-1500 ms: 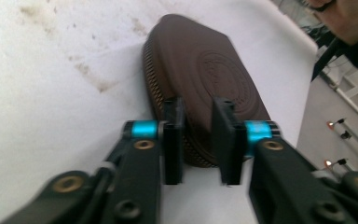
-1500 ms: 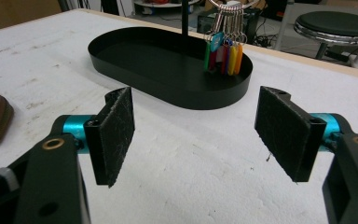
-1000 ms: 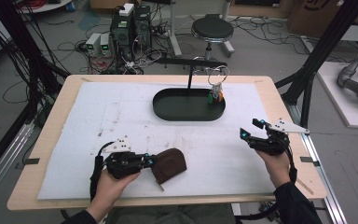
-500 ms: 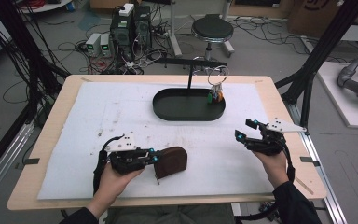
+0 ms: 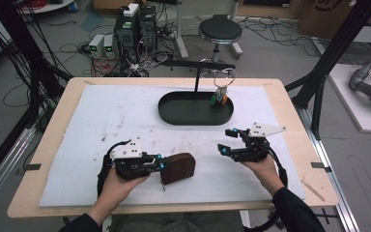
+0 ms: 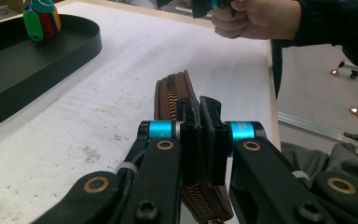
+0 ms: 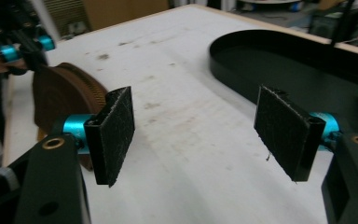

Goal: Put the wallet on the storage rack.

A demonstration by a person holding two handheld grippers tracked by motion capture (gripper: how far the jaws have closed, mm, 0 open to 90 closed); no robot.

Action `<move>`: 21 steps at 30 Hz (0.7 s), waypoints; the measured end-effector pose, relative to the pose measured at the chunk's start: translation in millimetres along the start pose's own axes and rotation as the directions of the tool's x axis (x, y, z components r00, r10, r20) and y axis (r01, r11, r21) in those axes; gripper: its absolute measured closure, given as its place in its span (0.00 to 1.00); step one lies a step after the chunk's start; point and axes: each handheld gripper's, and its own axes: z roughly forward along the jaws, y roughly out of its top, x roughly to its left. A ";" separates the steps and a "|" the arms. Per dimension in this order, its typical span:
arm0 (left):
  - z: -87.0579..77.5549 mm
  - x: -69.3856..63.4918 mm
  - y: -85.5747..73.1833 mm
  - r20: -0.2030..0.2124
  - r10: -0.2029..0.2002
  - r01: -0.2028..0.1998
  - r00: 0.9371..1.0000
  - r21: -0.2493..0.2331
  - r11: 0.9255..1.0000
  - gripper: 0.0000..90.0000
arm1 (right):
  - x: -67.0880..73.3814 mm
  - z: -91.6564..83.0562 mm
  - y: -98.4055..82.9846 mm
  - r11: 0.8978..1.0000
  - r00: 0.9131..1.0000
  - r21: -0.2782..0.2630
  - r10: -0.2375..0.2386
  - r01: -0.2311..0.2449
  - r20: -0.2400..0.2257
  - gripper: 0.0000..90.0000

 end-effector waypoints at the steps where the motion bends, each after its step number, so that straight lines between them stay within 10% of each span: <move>1: -0.1 0.3 -0.1 0.001 -0.001 0.001 1.000 0.000 1.000 0.96 | 2.0 4.5 0.7 1.000 1.000 0.004 -0.007 0.007 -0.016 0.33; 7: -0.4 3.5 0.1 0.024 0.018 -0.018 1.000 0.007 1.000 0.96 | 12.6 29.3 2.8 0.998 0.992 0.048 -0.028 0.034 -0.119 0.33; 21: -0.9 5.1 -0.3 0.049 0.048 -0.049 0.998 0.009 0.999 0.96 | 28.5 81.0 0.0 0.978 0.945 0.188 -0.022 0.088 -0.326 0.33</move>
